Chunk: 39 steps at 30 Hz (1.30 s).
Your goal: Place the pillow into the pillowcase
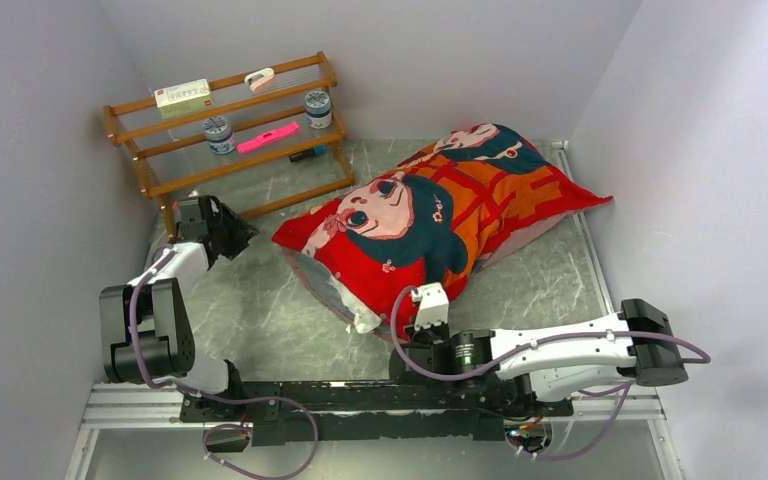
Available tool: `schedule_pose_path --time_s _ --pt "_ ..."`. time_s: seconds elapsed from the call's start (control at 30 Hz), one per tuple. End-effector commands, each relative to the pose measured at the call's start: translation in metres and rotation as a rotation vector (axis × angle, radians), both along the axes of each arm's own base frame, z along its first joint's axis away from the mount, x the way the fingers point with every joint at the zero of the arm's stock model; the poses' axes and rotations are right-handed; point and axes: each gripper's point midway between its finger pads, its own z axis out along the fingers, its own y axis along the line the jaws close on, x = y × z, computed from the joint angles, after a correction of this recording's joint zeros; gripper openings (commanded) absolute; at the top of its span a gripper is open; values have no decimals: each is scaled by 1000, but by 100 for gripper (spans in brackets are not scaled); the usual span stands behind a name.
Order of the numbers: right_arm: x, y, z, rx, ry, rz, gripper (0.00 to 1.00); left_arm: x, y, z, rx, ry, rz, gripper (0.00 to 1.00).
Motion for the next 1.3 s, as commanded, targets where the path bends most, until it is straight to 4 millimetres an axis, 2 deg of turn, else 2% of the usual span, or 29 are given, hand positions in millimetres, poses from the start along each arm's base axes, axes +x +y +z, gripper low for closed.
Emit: schedule_pose_path --time_s 0.0,0.07,0.13,0.2,0.33,0.4,0.53,0.63,0.73,0.83,0.93,0.97,1.07,1.13,1.2,1.27 --pt "-6 -2 3 56 1 33 0 -14 -27 7 -68 -19 -160 52" --pt "-9 5 3 81 -12 95 15 -26 -36 7 -103 -16 -195 52" --pt "-9 17 12 110 -58 179 32 -43 -45 2 -138 3 -211 53" --pt "-5 28 28 149 -114 211 41 -59 -55 1 -165 7 -234 53" --pt "10 37 56 114 -241 216 42 -87 -78 9 -215 -5 -290 53" --pt "13 44 62 80 -284 242 41 -101 -95 12 -235 0 -328 52" --pt "16 58 64 5 -344 308 41 -134 -133 14 -274 5 -398 51" --pt "20 62 63 -42 -374 314 47 -159 -157 8 -339 19 -421 49" --pt "22 67 58 -108 -395 339 54 -176 -174 6 -379 17 -444 49" --pt "25 64 47 -206 -398 333 56 -187 -187 2 -402 31 -464 49" --pt "32 52 43 -315 -421 281 52 -198 -203 -4 -408 58 -494 50" --pt "33 48 43 -344 -433 266 47 -201 -209 -6 -399 65 -508 51" --pt "35 39 48 -407 -480 233 21 -210 -229 -12 -409 70 -519 53" --pt "35 34 55 -407 -501 210 8 -214 -244 -11 -449 48 -523 55" --pt "32 33 61 -373 -493 216 0 -219 -254 -14 -471 39 -510 57" --pt "28 35 64 -305 -466 249 0 -222 -258 -17 -477 22 -494 58"
